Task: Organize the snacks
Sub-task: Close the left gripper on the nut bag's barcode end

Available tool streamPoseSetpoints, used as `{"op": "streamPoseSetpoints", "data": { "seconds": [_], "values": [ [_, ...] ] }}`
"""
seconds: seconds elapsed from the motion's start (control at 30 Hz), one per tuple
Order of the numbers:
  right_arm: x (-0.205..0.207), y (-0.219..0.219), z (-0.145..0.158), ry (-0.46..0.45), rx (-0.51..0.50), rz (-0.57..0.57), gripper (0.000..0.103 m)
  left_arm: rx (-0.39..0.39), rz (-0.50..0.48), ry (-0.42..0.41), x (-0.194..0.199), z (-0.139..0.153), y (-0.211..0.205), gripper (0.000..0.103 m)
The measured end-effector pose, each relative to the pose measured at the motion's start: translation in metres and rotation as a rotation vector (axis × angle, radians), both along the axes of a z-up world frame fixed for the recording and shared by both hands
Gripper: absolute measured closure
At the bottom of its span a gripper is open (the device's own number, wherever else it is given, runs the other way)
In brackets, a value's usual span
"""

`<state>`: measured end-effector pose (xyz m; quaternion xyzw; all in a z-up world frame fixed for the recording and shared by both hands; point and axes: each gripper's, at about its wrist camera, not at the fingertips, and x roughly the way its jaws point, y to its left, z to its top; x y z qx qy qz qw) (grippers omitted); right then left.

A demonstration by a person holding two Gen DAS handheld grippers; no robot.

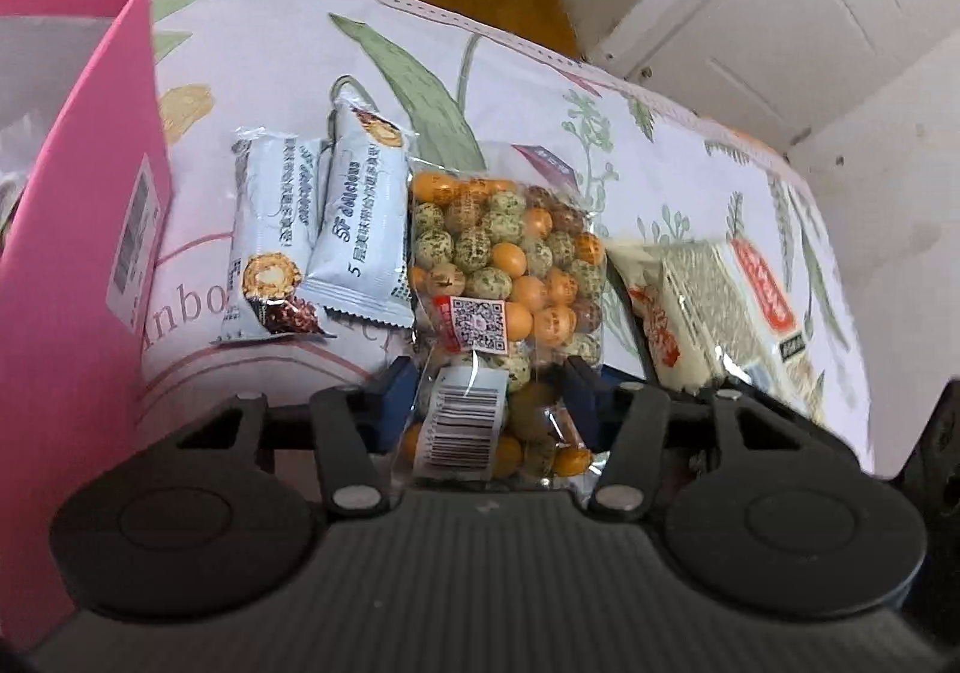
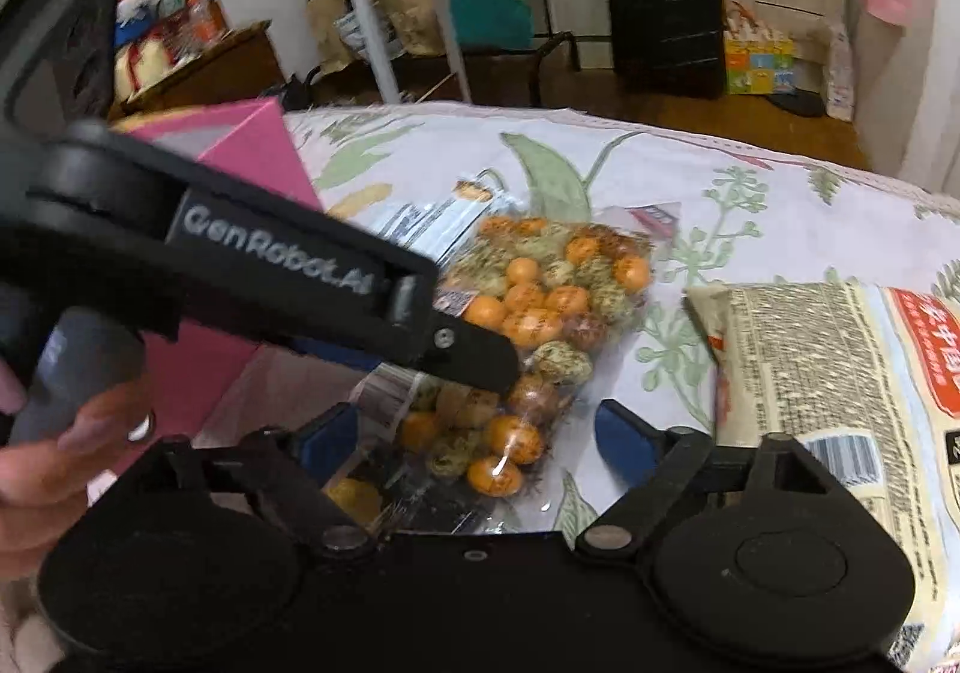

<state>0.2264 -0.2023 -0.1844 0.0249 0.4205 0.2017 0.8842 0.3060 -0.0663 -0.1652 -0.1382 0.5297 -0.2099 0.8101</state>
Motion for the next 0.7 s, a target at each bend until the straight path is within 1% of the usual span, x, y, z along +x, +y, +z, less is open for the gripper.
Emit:
{"op": "streamPoseSetpoints", "data": {
  "seconds": [0.1, 0.23, 0.37, 0.5, 0.7],
  "values": [
    [0.001, 0.000, -0.002, -0.007, 0.003, 0.001, 0.011, -0.006, -0.005, 0.011, -0.001, -0.002, -0.003, 0.051],
    [0.006, 0.002, -0.006, -0.021, -0.005, -0.006, 0.004, 0.009, -0.030, 0.000, -0.007, -0.003, -0.011, 0.051],
    [0.005, 0.009, -0.009, -0.042, -0.031, -0.038, 0.007, 0.046, -0.049, -0.029, -0.016, 0.000, -0.018, 0.051],
    [0.002, 0.010, -0.005, -0.016, -0.027, -0.058, 0.013, 0.066, -0.066, -0.046, -0.020, 0.002, -0.022, 0.051],
    [-0.005, 0.015, -0.001, -0.001, -0.036, -0.078, 0.016, 0.087, -0.084, -0.045, -0.027, 0.006, -0.023, 0.051]
  ]
}}
